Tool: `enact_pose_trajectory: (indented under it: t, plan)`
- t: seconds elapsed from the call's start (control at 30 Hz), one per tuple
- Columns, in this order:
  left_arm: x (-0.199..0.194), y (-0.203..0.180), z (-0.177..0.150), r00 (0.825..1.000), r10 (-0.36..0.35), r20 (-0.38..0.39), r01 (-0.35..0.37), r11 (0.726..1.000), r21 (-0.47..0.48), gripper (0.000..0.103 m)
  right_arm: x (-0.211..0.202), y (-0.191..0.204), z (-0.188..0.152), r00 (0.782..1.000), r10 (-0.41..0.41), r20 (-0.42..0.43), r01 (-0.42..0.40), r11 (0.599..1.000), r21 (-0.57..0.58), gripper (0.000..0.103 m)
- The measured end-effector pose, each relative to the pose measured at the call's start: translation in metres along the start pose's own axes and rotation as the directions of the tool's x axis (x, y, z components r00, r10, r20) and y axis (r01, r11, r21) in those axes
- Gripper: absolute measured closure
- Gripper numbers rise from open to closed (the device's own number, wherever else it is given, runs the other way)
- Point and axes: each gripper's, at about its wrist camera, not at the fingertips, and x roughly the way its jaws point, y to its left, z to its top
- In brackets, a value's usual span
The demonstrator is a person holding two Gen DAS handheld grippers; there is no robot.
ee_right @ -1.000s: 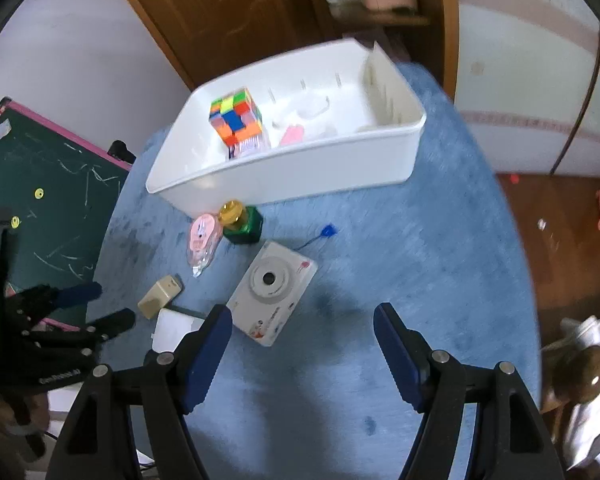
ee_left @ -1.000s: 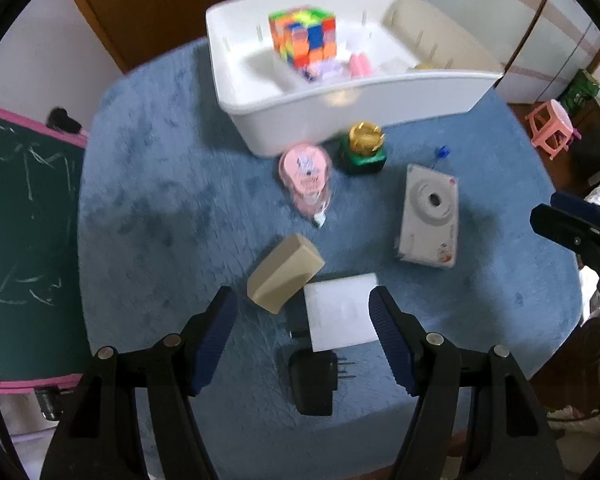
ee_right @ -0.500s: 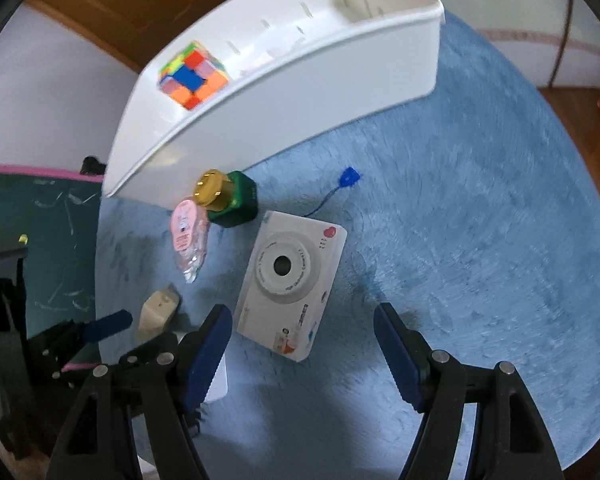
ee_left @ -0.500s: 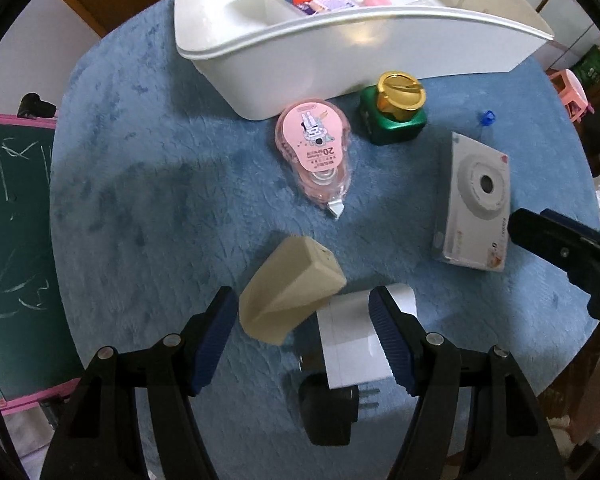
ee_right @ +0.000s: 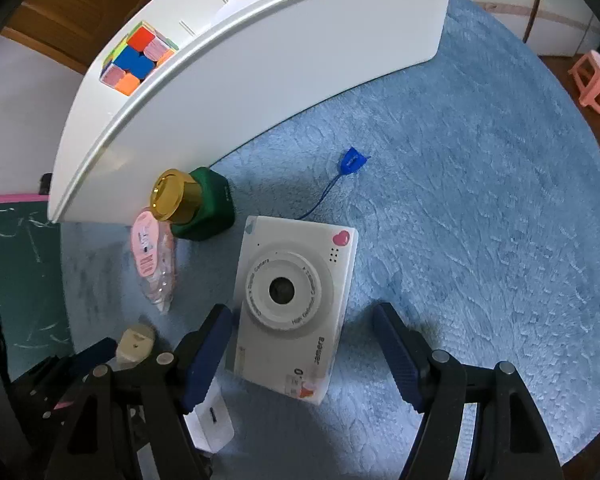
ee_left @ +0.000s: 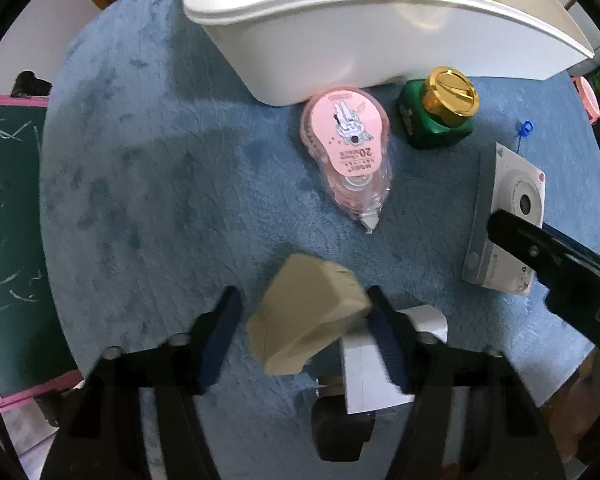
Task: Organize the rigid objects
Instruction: 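Grasp the beige block with the left tool while the right tool grasps the white toy, then carry the beige block and white toy into the tray and open both tools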
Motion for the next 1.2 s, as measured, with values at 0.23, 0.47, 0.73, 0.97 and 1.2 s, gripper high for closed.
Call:
enact_pose_trajectory:
  t: [0.23,0.47,0.73,0.97,1.2]
  plan:
    - [0.004,-0.009,-0.005,1.000,0.024,0.018,-0.025,0.999,0.049,0.051,0.019,0.037,-0.007,0.986,-0.163,0.015,0.164,0.981,-0.100,0.020]
    - [0.005,-0.004,-0.012,0.999,-0.028,0.030,0.027,0.999,0.041,0.057,0.027,0.059,-0.018,0.973,-0.221,0.067,0.230,0.957,-0.179,0.036]
    - [-0.004,0.034,-0.018,0.988,-0.130,0.080,0.131,0.991,-0.013,0.073,0.015,0.039,-0.019,0.992,-0.112,0.055,0.118,0.984,-0.133,0.040]
    - [-0.016,0.049,-0.023,0.979,-0.152,0.134,0.158,0.987,-0.034,0.074,-0.008,0.024,-0.025,0.994,-0.067,0.087,0.077,0.990,-0.120,0.042]
    - [-0.047,0.043,-0.035,0.972,-0.155,0.178,0.169,0.983,-0.068,0.074,-0.037,-0.008,-0.018,0.991,-0.050,0.122,0.065,0.990,-0.126,0.042]
